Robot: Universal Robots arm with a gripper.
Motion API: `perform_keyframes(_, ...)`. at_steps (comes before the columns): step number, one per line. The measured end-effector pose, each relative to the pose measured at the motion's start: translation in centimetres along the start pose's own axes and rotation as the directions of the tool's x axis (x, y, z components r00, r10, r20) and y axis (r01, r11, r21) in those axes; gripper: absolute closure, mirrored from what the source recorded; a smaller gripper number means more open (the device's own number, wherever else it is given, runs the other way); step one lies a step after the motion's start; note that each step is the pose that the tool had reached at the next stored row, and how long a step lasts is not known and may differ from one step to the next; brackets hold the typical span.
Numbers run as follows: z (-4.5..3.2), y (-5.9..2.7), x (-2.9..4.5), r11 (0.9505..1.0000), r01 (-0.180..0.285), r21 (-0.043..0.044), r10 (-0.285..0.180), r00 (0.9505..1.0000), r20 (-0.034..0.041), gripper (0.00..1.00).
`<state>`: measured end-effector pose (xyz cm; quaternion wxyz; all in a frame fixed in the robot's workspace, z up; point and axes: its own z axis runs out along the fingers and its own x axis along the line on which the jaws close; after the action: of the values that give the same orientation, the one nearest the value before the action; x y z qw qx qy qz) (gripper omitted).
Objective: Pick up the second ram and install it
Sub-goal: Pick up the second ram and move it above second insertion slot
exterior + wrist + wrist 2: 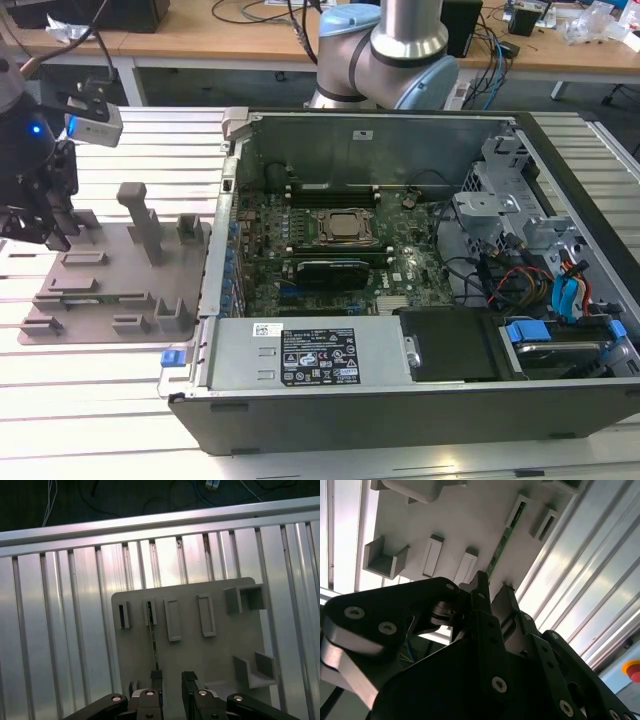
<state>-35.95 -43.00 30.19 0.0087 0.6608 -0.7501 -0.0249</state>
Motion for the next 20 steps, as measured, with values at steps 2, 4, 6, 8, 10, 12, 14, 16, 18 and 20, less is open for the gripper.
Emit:
perform_keyframes(2,0.41,-0.02,0.01,1.0,0.0,0.0,0.0,1.0,0.0001,0.7)
perform_keyframes(4,0.77,-0.04,0.01,1.0,0.0,0.0,0.0,1.0,0.0,0.7)
perform_keyframes(6,1.4,-0.07,0.03,1.0,0.0,0.0,0.0,1.0,0.0,0.7)
perform_keyframes(8,2.08,-0.1,0.07,1.0,0.0,0.0001,0.0,1.0,0.0001,0.7)
perform_keyframes(10,2.68,-0.16,0.27,0.9997,0.024,-0.001,-0.024,0.9997,-0.0014,0.7)
perform_keyframes(12,2.91,-0.16,0.27,0.9973,0.074,-0.0019,-0.074,0.9972,-0.015,0.7)
perform_keyframes(14,3.72,-0.24,0.31,0.9968,0.08,-0.0006,-0.08,0.9959,-0.0413,0.7)
perform_keyframes(16,4.31,-0.33,0.52,0.9967,0.081,-0.0016,-0.081,0.9964,-0.0249,0.7)
perform_keyframes(18,4.47,-0.37,0.81,0.9966,0.082,-0.0021,-0.082,0.9966,-0.01,0.7)
perform_keyframes(20,4.85,-0.47,1.44,0.9966,0.083,-0.0023,-0.083,0.9966,-0.0045,0.7)
